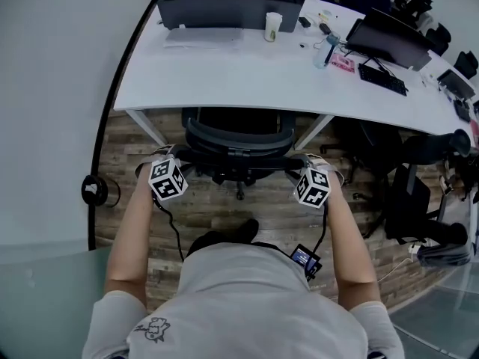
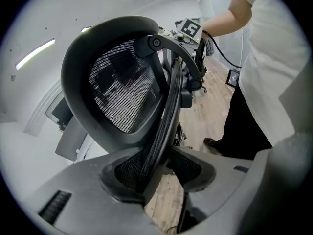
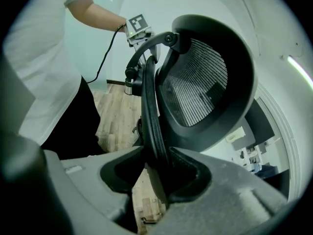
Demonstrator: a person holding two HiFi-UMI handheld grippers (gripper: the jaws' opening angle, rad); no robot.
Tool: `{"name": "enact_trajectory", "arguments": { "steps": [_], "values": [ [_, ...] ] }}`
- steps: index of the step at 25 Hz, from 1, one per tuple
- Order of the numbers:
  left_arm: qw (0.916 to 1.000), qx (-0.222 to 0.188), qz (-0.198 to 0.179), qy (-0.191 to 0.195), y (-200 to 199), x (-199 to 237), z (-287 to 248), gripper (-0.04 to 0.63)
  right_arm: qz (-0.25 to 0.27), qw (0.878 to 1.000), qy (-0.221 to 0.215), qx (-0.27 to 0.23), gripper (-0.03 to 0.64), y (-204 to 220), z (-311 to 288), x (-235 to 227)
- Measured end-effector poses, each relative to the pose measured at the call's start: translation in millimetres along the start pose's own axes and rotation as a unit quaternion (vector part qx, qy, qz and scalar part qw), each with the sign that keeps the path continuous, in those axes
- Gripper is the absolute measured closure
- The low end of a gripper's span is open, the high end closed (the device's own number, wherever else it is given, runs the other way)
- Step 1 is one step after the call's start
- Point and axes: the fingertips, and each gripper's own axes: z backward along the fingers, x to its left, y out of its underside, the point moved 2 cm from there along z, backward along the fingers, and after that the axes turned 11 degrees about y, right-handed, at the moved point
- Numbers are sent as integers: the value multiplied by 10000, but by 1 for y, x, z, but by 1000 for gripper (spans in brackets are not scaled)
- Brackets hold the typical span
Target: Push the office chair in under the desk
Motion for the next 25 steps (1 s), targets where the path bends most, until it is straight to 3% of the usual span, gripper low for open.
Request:
{"name": "enact_trajectory", "arguments": {
  "steps": [7,25],
  "values": [
    [9999,64,118,-75,2,37,-7,417,113,9999,-50,-14,463,-4,-28,-38],
    [10000,35,-10,-37,23,139,-19,417,91,9998,45,152,460,-31,-96,-117]
  ]
}}
